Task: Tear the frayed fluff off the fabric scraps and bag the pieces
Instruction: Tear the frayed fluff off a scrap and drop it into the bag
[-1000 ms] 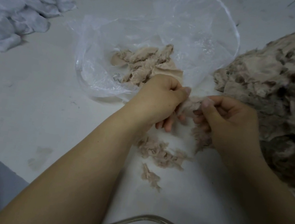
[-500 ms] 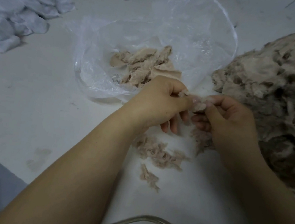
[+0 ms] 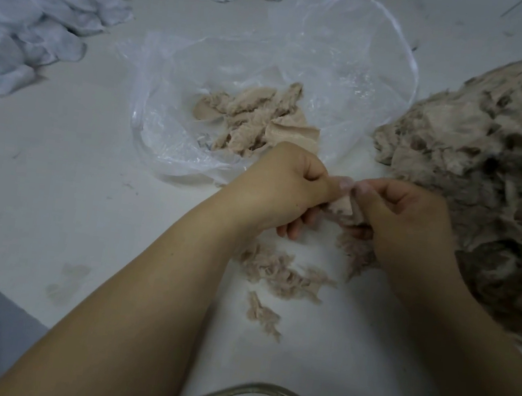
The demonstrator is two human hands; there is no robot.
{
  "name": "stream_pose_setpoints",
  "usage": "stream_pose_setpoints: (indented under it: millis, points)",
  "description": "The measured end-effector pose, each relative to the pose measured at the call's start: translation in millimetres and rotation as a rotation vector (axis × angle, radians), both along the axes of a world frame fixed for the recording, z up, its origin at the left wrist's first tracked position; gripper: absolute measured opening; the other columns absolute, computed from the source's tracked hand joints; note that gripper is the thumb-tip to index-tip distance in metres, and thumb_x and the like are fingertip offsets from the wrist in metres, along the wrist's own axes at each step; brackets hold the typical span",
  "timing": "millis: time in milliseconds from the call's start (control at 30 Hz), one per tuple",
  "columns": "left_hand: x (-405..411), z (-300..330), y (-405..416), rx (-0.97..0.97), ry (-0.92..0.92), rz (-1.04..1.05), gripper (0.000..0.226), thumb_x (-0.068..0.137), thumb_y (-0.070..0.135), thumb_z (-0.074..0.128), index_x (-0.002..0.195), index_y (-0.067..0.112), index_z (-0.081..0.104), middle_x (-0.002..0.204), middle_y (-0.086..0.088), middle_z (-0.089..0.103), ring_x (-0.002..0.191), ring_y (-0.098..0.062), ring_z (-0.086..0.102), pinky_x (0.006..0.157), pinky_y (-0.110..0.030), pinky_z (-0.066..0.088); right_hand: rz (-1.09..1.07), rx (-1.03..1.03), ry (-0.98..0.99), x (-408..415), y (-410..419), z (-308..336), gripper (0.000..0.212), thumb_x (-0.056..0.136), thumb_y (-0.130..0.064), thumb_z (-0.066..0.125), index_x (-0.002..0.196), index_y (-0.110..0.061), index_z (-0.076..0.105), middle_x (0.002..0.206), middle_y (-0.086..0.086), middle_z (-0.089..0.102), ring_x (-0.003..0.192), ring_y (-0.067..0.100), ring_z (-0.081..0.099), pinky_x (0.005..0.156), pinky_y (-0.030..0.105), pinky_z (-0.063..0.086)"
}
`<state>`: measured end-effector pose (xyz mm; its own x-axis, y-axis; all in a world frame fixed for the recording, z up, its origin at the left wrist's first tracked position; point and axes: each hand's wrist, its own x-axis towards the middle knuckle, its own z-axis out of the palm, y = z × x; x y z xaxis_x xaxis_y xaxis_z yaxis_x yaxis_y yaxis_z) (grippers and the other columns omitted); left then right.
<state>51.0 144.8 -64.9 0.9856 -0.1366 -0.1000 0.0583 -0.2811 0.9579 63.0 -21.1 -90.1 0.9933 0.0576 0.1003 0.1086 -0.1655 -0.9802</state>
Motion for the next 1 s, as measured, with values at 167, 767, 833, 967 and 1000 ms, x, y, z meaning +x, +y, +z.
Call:
stream_pose_setpoints:
  millis: [167, 767, 833, 967, 1000]
  points:
    - [-0.7, -0.7, -0.7, -0.082, 0.023, -0.025, 0.020, 0.084, 0.010, 0.077, 0.080, -0.004, 0.062, 0.064, -0.016, 0.067, 0.046, -0.025, 0.061, 0.040, -0.026, 0.047, 0.012, -0.072, 0.009, -0.2, 0.2, 1.0, 0.037, 0.101, -0.025, 0.051, 0.072, -0.012, 0.071, 0.057, 0.003, 0.068, 0.049, 0.009, 0.064, 0.046, 0.019, 0.049]
    - [2.7, -1.0, 2.5, -0.083, 0.005, 0.033, 0.009, 0.092, 0.011, 0.067, 0.083, 0.009, 0.066, 0.054, -0.006, 0.062, 0.037, -0.021, 0.054, 0.038, -0.025, 0.043, 0.106, 0.006, 0.009, -0.9, -2.4, 3.9, 0.013, 0.077, -0.013, 0.081, 0.082, -0.020, 0.072, 0.069, -0.004, 0.074, 0.060, 0.006, 0.069, 0.054, 0.017, 0.053]
    - [3.2, -1.3, 2.0, -0.117, -0.001, 0.075, 0.021, 0.095, 0.014, 0.064, 0.075, 0.008, 0.066, 0.054, -0.009, 0.062, 0.035, -0.020, 0.052, 0.037, -0.024, 0.042, 0.129, -0.009, 0.028, -1.5, -1.8, 6.0, 0.017, 0.072, -0.015, 0.084, 0.084, -0.017, 0.072, 0.073, 0.000, 0.075, 0.064, 0.012, 0.071, 0.056, 0.022, 0.056]
    - [6.6, -3.8, 1.5, -0.169, 0.007, 0.173, 0.034, 0.099, 0.015, 0.056, 0.068, 0.003, 0.057, 0.045, -0.007, 0.055, 0.031, -0.022, 0.047, 0.033, -0.023, 0.037, 0.096, 0.059, 0.076, -0.3, -2.9, 7.2, 0.028, 0.059, -0.026, 0.084, 0.082, -0.016, 0.071, 0.070, 0.001, 0.074, 0.057, 0.012, 0.069, 0.052, 0.020, 0.053]
    - [7.3, -4.0, 1.4, -0.159, -0.008, 0.180, 0.035, 0.100, 0.018, 0.055, 0.069, 0.002, 0.057, 0.046, -0.007, 0.055, 0.031, -0.023, 0.047, 0.033, -0.023, 0.037, 0.086, 0.082, 0.086, 0.0, -3.6, 7.9, 0.028, 0.058, -0.026, 0.084, 0.080, -0.016, 0.071, 0.068, 0.001, 0.074, 0.056, 0.011, 0.068, 0.051, 0.019, 0.052]
